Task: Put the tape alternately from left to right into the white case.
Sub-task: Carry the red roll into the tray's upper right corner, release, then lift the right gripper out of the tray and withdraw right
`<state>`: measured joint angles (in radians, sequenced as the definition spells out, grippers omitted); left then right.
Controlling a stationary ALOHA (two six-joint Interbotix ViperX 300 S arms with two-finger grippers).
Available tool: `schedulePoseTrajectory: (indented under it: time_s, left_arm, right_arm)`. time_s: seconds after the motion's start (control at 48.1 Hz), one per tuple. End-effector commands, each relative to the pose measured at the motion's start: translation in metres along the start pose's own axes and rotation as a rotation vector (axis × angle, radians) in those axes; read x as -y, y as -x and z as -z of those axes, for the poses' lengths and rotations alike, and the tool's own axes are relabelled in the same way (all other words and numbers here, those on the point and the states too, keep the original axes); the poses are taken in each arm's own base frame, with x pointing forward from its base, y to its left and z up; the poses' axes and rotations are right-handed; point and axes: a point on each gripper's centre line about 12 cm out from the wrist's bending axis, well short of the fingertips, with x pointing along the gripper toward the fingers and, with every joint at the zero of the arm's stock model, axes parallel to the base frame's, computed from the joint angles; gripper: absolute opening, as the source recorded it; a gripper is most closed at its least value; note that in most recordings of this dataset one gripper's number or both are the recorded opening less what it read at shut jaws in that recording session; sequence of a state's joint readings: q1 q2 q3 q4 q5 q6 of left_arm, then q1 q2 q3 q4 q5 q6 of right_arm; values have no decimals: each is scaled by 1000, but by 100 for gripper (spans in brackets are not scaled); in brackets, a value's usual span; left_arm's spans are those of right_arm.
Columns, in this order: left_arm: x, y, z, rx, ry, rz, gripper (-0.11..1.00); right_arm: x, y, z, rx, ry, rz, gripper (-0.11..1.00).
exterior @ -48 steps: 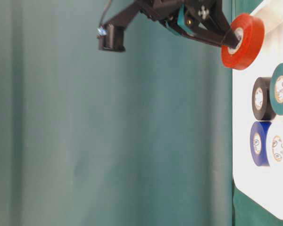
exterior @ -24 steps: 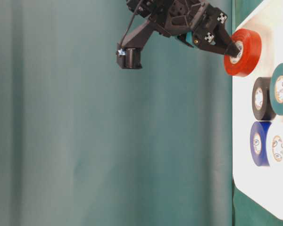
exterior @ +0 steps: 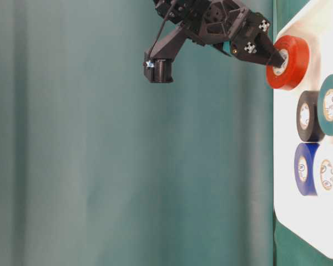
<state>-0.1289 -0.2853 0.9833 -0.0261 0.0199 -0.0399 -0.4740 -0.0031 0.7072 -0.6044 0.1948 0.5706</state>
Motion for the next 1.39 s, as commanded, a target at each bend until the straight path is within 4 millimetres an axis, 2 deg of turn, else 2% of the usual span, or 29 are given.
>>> schedulePoseTrajectory:
  time_s: [0.0, 0.291, 0.333, 0.436, 0.499, 0.644, 0.873, 1.372]
  left_arm:
    - [0, 1, -6, 23, 1, 0, 47]
    - [0, 2, -8, 29, 3, 1, 47]
    - [0, 2, -8, 29, 2, -1, 47]
    - [0, 2, -8, 29, 3, 1, 47]
    - [0, 1, -7, 26, 4, 0, 47]
    - [0, 2, -8, 29, 3, 1, 47]
    - [0, 2, -8, 28, 4, 1, 47]
    - [0, 2, -8, 29, 1, 1, 47]
  right_arm:
    - [1, 5, -12, 41, -2, -3, 24]
    - [1, 5, -11, 37, -2, -1, 24]
    - [1, 6, -12, 40, -5, -1, 29]
    - [1, 8, -12, 42, -9, -1, 57]
    - [-1, 11, -12, 49, -6, -5, 64]
    - [-12, 25, -15, 81, 10, -28, 64]
    - [-39, 48, -15, 141, 69, -95, 64]
    - [-112, 90, 5, 228, 239, -301, 64]
